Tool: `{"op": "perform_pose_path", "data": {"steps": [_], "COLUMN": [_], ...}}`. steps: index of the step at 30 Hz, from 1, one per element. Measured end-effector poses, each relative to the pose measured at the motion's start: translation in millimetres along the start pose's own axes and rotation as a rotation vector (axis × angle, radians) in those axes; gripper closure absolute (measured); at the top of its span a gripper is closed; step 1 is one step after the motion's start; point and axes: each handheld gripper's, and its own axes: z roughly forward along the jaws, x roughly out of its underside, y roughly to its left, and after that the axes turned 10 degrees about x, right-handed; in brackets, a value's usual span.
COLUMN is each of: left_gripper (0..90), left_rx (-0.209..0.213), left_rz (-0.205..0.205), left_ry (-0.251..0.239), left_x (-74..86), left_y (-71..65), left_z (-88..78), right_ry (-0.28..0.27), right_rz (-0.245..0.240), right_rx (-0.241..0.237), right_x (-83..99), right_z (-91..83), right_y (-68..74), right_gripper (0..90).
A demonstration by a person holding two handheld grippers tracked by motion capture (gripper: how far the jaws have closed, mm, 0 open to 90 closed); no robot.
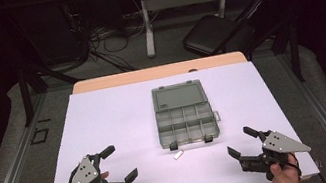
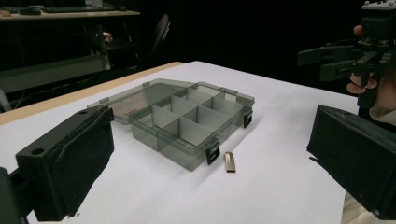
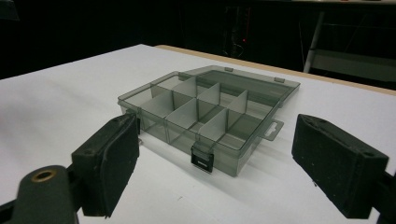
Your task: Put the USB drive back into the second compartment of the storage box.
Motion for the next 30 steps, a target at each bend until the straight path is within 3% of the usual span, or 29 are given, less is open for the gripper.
{"op": "perform_pose_path", "data": {"steps": [11, 18, 24, 30], "left_gripper": [0.0, 0.0, 0.0, 0.0], "left_rx": [-0.01, -0.014, -0.003, 0.017], "left_rz": [-0.032, -0.046, -0.102, -0.151], "left_ry": [0.009, 0.051, 0.121, 0.146], "left_x": [-3.7, -7.6, -11.0, -14.5], "left_y": [0.0, -0.5, 1.1, 3.0], "left_z": [5.0, 15.9, 30.6, 39.7], "right_ry": [0.003, 0.007, 0.012, 0.008], "right_rz": [-0.004, -0.003, -0.002, 0.002], "right_rx": [0.007, 0.004, 0.0, 0.0], "right_x": [-0.1, -0.3, -0.2, -0.6], "right_z": [-0.8, 0.1, 1.1, 2.2], "right_y": [0.5, 1.8, 3.0, 3.0], "right_gripper": [14.5, 14.4, 14.5, 14.4]}}
